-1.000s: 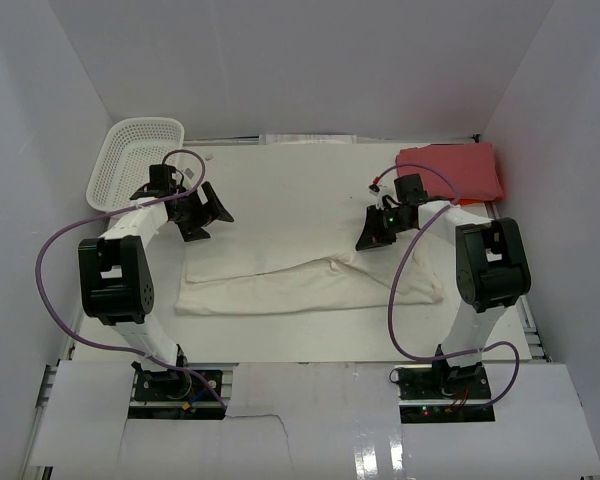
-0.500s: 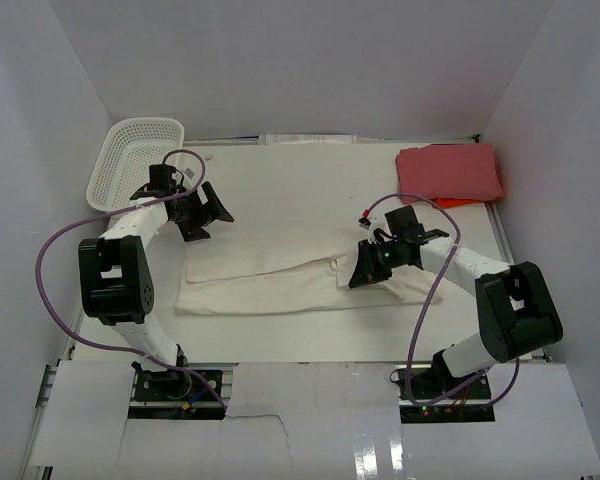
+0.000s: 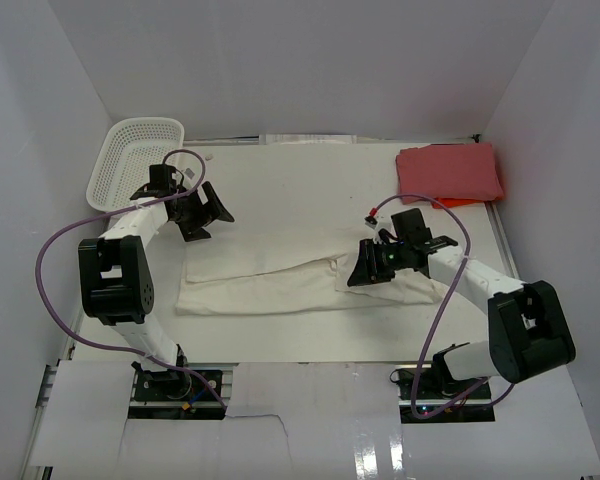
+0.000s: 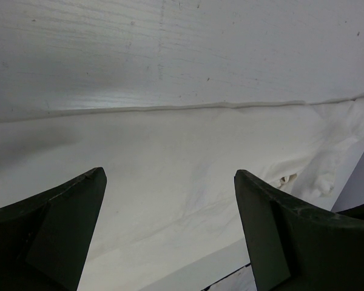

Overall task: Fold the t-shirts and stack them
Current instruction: Fold the other side of the tshirt into a rectangle, then rotate the tshirt 90 degrees

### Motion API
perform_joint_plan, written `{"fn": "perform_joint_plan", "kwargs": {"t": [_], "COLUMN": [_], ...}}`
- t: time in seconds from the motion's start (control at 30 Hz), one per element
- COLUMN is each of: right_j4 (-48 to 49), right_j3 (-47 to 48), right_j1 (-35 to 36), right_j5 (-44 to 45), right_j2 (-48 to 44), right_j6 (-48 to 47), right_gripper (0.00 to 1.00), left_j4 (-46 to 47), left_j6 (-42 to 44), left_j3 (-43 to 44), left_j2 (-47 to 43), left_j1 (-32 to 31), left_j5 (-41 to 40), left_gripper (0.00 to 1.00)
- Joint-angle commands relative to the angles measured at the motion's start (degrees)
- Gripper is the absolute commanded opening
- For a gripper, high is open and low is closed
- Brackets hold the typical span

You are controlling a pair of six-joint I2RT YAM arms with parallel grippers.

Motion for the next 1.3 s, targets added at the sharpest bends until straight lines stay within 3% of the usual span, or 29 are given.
{"fn": "perform_joint_plan", "kwargs": {"t": [0.0, 0.17, 0.27, 0.3, 0.33, 0.43, 0.5, 0.53, 0.6, 0.63, 0.67, 1.0, 1.13, 1.27], "right_j4": [1.44, -2.42, -5.15, -5.42, -5.25, -4.20, -3.67, -3.49, -3.49, -3.49, -3.84, -3.40, -3.49, -3.31], "right_j3": [1.66, 4.12, 4.74, 4.57, 4.13, 2.37, 1.32, 1.14, 0.70, 0.52, 0.43, 0.96, 4.81, 8.50], "right_j1": [-0.38, -0.99, -1.17, -1.26, -1.26, -1.26, -1.26, -1.26, -1.26, -1.26, -1.26, -1.70, -2.05, -2.22], "right_j5": [9.78, 27.59, 31.15, 31.33, 30.81, 31.16, 31.51, 32.03, 32.65, 32.74, 32.83, 34.67, 34.68, 34.24], "right_j2": [-2.10, -0.87, 0.97, 1.67, 1.86, 2.03, 1.25, 0.81, 0.10, -0.25, -0.34, 6.50, 11.95, 17.05], "right_j6": [0.22, 1.89, 3.03, 3.29, 3.21, 3.30, 3.38, 3.39, 3.47, 3.39, 3.39, 3.30, 2.42, 1.89], "right_gripper": [0.41, 0.43, 0.38, 0.31, 0.09, 0.08, 0.08, 0.08, 0.08, 0.08, 0.08, 0.08, 0.08, 0.08], "left_j4": [0.51, -0.72, -3.27, -3.36, -3.45, -3.97, -4.59, -4.68, -4.77, -4.68, -4.77, -8.90, -14.77, -19.09], "left_j6": [0.72, 1.86, 2.74, 2.65, 2.57, 2.83, 3.09, 3.27, 3.18, 3.09, 3.18, 3.71, 2.66, 1.34], "left_j3": [-0.26, 0.17, 1.76, 1.41, 1.23, 1.76, 2.55, 2.55, 2.46, 2.46, 2.29, 3.43, 6.58, 8.18], "left_j2": [-2.21, -0.63, 0.95, 1.21, 1.57, 3.32, 4.03, 4.03, 3.77, 3.51, 3.33, 6.40, 11.05, 14.48], "left_j1": [0.11, -1.28, -1.82, -3.21, -3.84, -4.02, -4.02, -4.02, -4.02, -4.02, -4.02, -5.42, -10.94, -13.59], "left_j5": [1.19, -0.91, -6.27, -6.81, -8.20, -10.06, -11.03, -12.07, -13.22, -13.92, -15.58, -32.89, -47.39, -51.90], "left_gripper": [0.98, 0.98, 0.98, 0.98, 0.98, 0.95, 0.77, 0.54, 0.34, 0.06, 0.00, 0.00, 0.00, 0.00]}}
